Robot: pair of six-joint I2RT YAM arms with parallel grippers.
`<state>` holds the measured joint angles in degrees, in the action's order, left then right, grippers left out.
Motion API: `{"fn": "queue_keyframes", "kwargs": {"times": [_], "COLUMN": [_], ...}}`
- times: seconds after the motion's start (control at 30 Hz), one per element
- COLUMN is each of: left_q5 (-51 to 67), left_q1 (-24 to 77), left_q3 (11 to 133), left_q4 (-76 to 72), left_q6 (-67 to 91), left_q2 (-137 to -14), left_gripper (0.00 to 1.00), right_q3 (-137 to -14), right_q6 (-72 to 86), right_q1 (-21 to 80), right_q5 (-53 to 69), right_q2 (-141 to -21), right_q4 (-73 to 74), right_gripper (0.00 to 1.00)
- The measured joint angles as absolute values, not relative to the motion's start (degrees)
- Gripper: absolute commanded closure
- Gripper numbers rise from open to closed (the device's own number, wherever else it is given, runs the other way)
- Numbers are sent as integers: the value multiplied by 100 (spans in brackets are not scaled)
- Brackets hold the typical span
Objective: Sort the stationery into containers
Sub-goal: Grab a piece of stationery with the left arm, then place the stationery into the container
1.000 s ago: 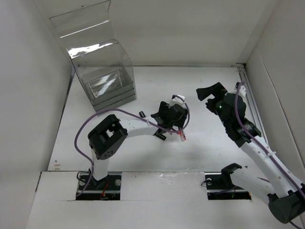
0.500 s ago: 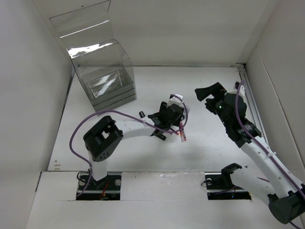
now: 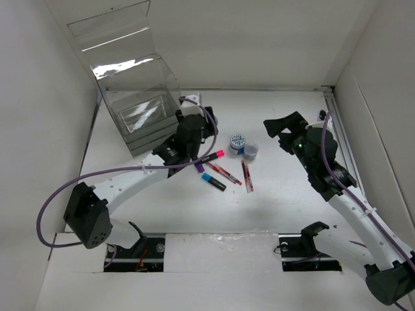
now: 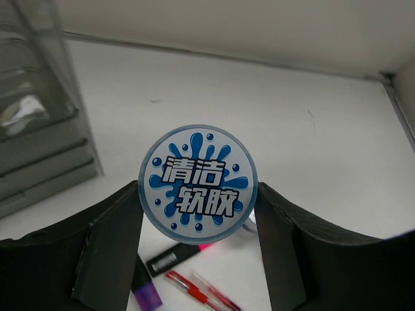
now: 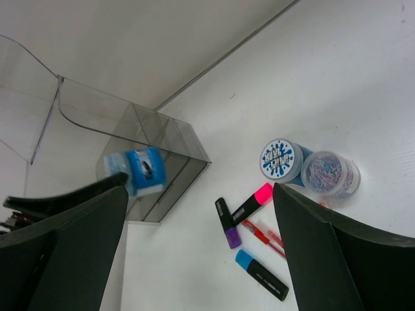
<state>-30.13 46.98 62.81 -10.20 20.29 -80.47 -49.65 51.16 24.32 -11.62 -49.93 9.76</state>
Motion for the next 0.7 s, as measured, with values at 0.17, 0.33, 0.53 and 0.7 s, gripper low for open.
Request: {"fn": "queue_keyframes", "kwargs": {"times": [0.17,0.33,0.53,0.7], "left_q5": [-3011,-2797,-3096,-3223], "left_q1": [3730,2818,2276,2226], "left_q3": [6149,6160,6359,6886], "left_q4": [-1085,-1098,-1083,-1009], "left_q6": [2239,2477,2526,2403], "left_q2": [-7802,-7839,-8254,-8726], "left_gripper": [70,71,71,71], "right_q3": [-4965,-4965,-4965,-4965], "right_q6": [5116,5116,5116,5116], "right_q1": [2432,2432,2432,2434], "right_q5": [-1105,-1017,-967,-897], "right_q2": [-4993,-5000,-5063,-5175], "right_q4": [976,967,939,932], "right_gripper": [1,1,1,1]}}
